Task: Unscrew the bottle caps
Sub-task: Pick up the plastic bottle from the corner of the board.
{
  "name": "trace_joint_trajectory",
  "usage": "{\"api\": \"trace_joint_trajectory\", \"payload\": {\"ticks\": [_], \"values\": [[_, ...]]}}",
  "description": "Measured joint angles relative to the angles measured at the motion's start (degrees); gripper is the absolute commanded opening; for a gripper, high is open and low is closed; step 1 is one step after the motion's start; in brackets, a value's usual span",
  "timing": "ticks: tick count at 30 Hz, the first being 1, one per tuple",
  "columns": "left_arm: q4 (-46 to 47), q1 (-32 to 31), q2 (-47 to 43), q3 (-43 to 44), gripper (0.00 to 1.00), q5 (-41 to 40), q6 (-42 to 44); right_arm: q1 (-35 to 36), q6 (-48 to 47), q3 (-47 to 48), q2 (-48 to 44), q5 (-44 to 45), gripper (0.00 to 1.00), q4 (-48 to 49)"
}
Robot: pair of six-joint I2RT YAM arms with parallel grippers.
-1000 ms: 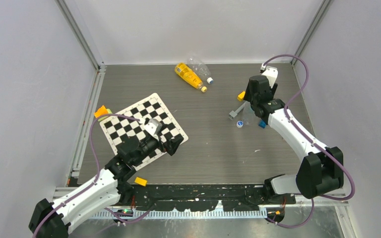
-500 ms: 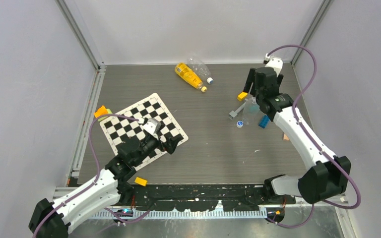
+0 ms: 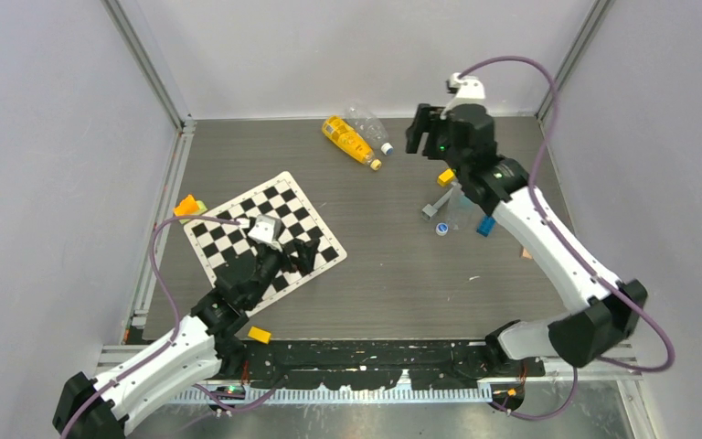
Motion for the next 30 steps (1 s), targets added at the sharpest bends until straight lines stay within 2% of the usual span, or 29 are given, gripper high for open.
{"api": "trace_joint_trajectory", "payload": {"ticks": [3, 9, 12, 23, 30], "values": [[-1.09, 0.00, -1.29, -0.28, 1.00, -3.08, -0.72, 2.60, -0.13, 1.25, 5.77, 0.24, 0.76, 0.20], [-2.32, 0.00, -4.35, -1.33, 1.00, -8.37, -2.03, 2.62, 1.66, 1.36, 15.10, -3.17, 0.75, 2.71], [-2.60, 0.00, -5.14, -1.33, 1.00, -9.51, -2.82, 2.58, 2.12, 4.44, 21.92, -4.76, 0.74, 3.41], [-2.78, 0.00, -3.82, -1.33, 1.00, -9.18, -4.72, 2.56, -1.33, 30.36, 52.50, -5.29, 0.75, 0.24], [-2.91, 0.00, -3.15, -1.33, 1.00, -8.57, -5.75, 1.27, -3.78, 48.19, 66.03, -6.29, 0.75, -2.19]]}}
